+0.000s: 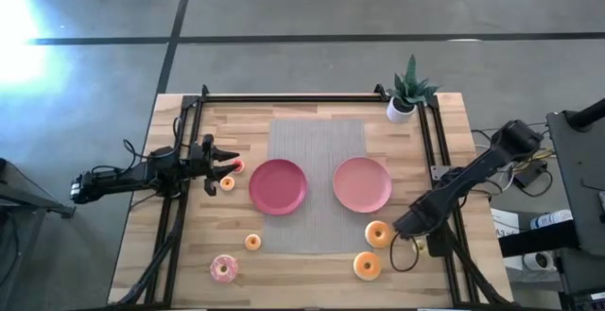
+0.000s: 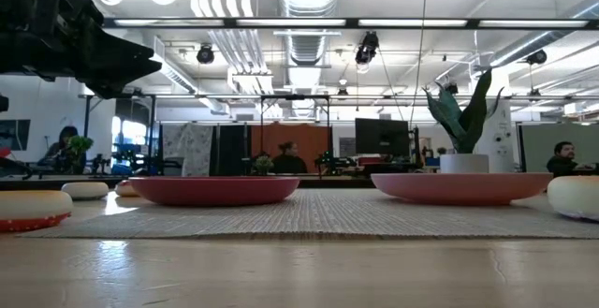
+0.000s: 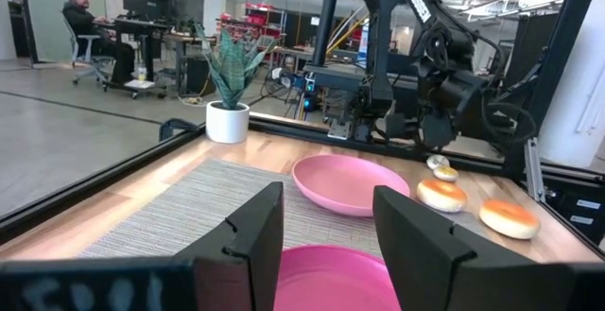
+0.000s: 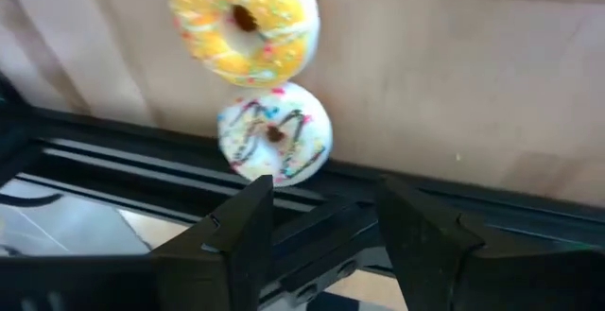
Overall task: Pick & Place donuts
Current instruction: Put the small white donut on the light pink plate
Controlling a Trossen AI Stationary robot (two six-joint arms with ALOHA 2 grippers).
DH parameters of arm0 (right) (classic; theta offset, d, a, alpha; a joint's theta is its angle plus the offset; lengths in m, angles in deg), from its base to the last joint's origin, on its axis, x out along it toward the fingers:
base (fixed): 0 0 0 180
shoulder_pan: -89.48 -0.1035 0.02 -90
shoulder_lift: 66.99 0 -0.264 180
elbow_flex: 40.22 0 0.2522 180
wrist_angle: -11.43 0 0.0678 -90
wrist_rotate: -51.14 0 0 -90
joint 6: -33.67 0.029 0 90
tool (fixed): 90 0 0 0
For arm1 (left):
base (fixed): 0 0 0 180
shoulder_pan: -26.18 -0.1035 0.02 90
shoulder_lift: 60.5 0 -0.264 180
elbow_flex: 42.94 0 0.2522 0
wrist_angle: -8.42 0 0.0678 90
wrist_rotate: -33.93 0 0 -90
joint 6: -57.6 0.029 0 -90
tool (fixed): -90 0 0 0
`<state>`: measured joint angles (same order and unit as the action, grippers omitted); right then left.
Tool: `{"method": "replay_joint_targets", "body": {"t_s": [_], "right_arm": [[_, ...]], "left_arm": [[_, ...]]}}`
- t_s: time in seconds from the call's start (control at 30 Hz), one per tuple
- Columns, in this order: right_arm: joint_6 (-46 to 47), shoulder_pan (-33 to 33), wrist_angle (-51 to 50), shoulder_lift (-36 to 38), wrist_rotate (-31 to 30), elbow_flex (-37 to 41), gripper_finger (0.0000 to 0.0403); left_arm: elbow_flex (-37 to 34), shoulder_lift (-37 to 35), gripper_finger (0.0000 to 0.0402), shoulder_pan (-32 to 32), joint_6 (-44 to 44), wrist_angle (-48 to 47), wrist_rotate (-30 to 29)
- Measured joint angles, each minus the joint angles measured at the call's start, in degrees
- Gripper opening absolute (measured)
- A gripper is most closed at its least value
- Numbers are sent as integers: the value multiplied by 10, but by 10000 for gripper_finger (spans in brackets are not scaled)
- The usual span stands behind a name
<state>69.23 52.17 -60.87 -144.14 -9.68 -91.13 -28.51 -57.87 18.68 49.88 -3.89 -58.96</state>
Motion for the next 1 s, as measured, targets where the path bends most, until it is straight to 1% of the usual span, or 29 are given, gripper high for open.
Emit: {"method": "replay_joint_targets", "body": {"t_s": [0.07,0.17,0.27,0.4,0.53,0.67,0.83,1.0], "right_arm": [[11,-6,23,6,-2,2,178],[26,-18,55,-1,-25,7,178],[43,-29,61,-23,-47,13,178],[45,-42,63,-55,-47,16,178],[47,-50,65,-79,-37,15,178],[46,-50,64,-87,-6,16,177],[48,-51,60,-63,26,17,178],[49,-51,61,-50,28,17,178]], "left_arm": [[0,0,139,0,0,0,0],[0,0,139,0,0,0,0],[0,0,139,0,0,0,0],[0,0,139,0,0,0,1],[0,0,139,0,0,0,1],[0,0,139,0,0,0,1],[0,0,139,0,0,0,1],[0,0,139,0,0,0,1]]}}
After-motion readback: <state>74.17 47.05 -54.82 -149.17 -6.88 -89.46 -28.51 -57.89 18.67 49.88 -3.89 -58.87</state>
